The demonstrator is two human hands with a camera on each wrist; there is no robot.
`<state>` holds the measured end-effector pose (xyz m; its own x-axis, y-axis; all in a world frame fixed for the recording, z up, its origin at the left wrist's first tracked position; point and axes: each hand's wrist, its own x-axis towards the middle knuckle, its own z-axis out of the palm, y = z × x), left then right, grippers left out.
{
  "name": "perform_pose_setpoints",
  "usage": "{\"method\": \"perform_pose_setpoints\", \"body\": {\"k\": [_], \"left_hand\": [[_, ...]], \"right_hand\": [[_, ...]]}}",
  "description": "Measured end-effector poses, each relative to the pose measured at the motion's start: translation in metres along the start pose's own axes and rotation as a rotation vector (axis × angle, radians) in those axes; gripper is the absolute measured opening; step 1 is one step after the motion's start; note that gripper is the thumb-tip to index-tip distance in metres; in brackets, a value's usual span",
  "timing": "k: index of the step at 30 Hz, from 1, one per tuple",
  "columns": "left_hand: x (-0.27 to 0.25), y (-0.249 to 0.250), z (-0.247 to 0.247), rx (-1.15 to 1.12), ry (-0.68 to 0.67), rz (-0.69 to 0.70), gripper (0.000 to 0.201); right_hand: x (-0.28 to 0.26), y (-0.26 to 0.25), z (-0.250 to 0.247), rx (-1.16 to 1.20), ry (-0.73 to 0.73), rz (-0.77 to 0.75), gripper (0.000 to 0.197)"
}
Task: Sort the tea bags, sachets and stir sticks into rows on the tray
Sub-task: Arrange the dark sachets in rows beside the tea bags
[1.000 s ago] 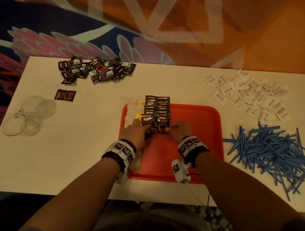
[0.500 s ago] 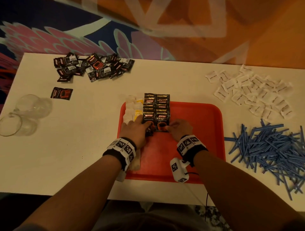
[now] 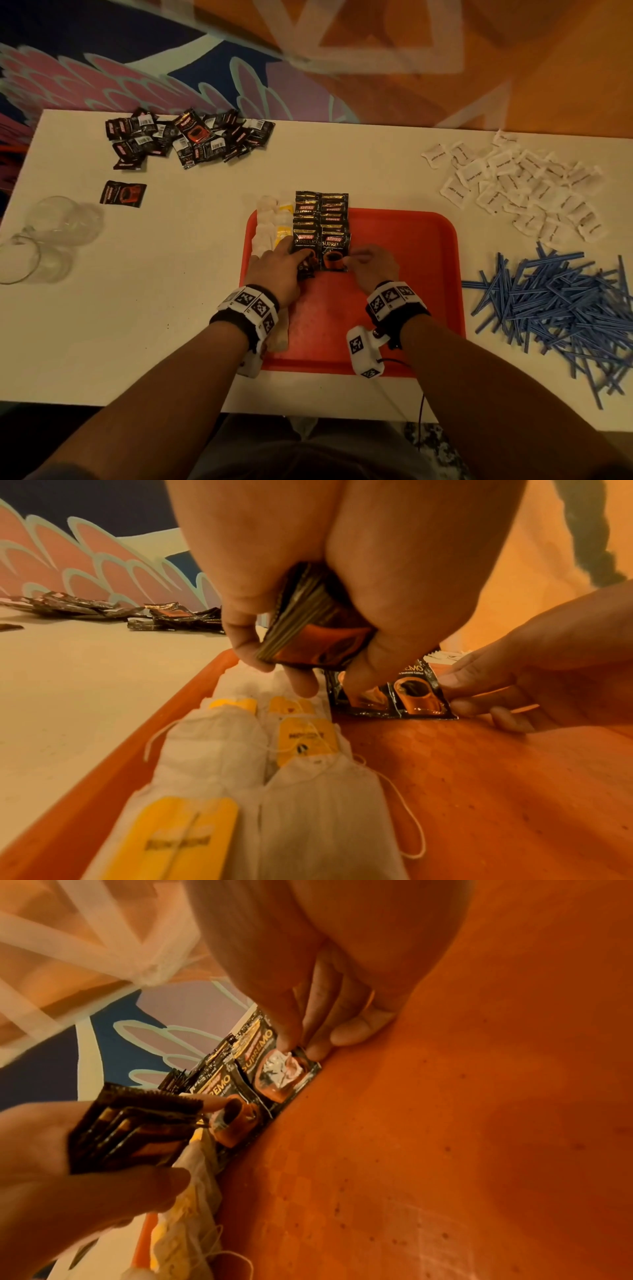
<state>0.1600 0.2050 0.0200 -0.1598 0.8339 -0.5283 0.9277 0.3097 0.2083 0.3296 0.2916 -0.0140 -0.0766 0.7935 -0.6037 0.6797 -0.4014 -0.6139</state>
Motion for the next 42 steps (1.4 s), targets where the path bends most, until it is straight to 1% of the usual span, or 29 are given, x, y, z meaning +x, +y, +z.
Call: {"method": "perform_pose_setpoints", "body": {"k": [8, 11, 13, 14, 16, 18, 20, 22, 24, 27, 29, 31, 32, 34, 35, 36, 38, 42], "left_hand": [[-0.001, -0.005, 0.003, -0.032, 0.027, 0.006, 0.074], [-0.002, -0.007, 0.004, -0.1, 0.076, 0.009, 0.071], [-0.003, -0.008, 0.004, -0.214, 0.137, -0.008, 0.062], [-0.005, -0.007, 0.003, -0.283, 0.178, -0.035, 0.054], [-0.007, -0.006, -0.002, -0.437, 0.276, -0.12, 0.033], [-0.009, -0.004, -0.008, -0.612, 0.318, -0.202, 0.027], [-0.012, -0.002, -0.012, -0.821, 0.31, -0.234, 0.027], [-0.016, 0.001, -0.015, -1.077, 0.281, -0.217, 0.031], [-0.02, 0.006, -0.016, -1.268, 0.24, -0.187, 0.035], [-0.028, 0.009, -0.019, -1.474, 0.166, -0.162, 0.038], [-0.033, 0.009, -0.023, -1.588, 0.121, -0.159, 0.049], [-0.038, 0.008, -0.028, -1.71, 0.145, -0.184, 0.056], [-0.04, 0.008, -0.03, -1.764, 0.178, -0.21, 0.053], [-0.042, 0.007, -0.035, -1.818, 0.233, -0.243, 0.033], [-0.044, 0.007, -0.036, -1.82, 0.239, -0.255, 0.023], [-0.045, 0.007, -0.037, -1.813, 0.236, -0.271, 0.017], [-0.046, 0.007, -0.037, -1.801, 0.214, -0.305, 0.016], [-0.049, 0.004, -0.036, -1.801, 0.178, -0.344, 0.025]], "right_hand": [[-0.008, 0.0, -0.003, -0.01, 0.054, -0.044, 0.023], [-0.012, 0.002, -0.004, 0.0, 0.062, -0.055, 0.022], [-0.014, 0.002, -0.005, 0.016, 0.058, -0.063, 0.021], [-0.016, 0.003, -0.005, 0.02, 0.05, -0.072, 0.019], [-0.021, 0.002, -0.006, 0.032, 0.017, -0.098, 0.015], [-0.029, -0.001, -0.006, 0.062, -0.031, -0.137, 0.013], [-0.039, -0.006, -0.004, 0.098, -0.103, -0.201, 0.015], [-0.05, -0.014, 0.0, 0.151, -0.188, -0.255, 0.024], [-0.061, -0.024, 0.004, 0.218, -0.25, -0.268, 0.031], [-0.068, -0.032, 0.008, 0.256, -0.236, -0.309, 0.031], [-0.069, -0.034, 0.008, 0.293, -0.227, -0.287, 0.028], [-0.07, -0.036, 0.007, 0.316, -0.24, -0.25, 0.029], [-0.071, -0.037, 0.006, 0.324, -0.25, -0.249, 0.03], [-0.076, -0.04, 0.003, 0.334, -0.261, -0.282, 0.023], [-0.078, -0.041, 0.002, 0.327, -0.257, -0.304, 0.02], [-0.08, -0.042, 0.001, 0.324, -0.256, -0.327, 0.02], [-0.083, -0.044, -0.001, 0.322, -0.26, -0.36, 0.018], [-0.082, -0.043, 0.0, 0.256, -0.235, -0.404, 0.015]]}}
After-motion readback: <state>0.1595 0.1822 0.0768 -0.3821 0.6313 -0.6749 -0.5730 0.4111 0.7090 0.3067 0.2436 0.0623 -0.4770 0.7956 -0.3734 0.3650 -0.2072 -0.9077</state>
